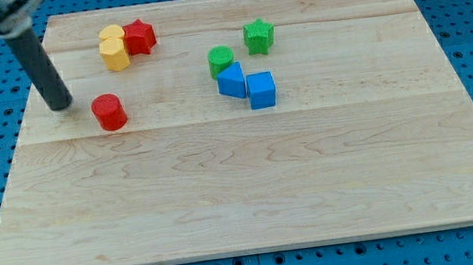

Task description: Push the red circle to the bottom of the red star

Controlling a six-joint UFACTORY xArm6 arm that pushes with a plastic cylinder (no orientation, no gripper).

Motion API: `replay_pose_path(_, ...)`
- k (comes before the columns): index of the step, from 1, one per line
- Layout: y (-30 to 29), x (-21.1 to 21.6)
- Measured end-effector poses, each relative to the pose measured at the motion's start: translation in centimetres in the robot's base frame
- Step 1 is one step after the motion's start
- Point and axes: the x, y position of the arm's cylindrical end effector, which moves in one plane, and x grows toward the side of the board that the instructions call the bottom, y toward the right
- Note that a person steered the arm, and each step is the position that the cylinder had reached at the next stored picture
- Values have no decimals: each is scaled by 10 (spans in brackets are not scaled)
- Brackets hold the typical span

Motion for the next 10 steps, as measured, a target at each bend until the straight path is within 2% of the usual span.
replay_pose_path(1,1,33)
replay_pose_path(2,50,13)
replay_pose_path(3,56,-42)
replay_pose_path(4,71,-61)
replay_pose_path(5,112,-38)
replay_pose_path(6,150,-40)
replay_pose_path(8,109,-84)
replay_pose_path(9,98,-83)
replay_pose_path(10,126,-23)
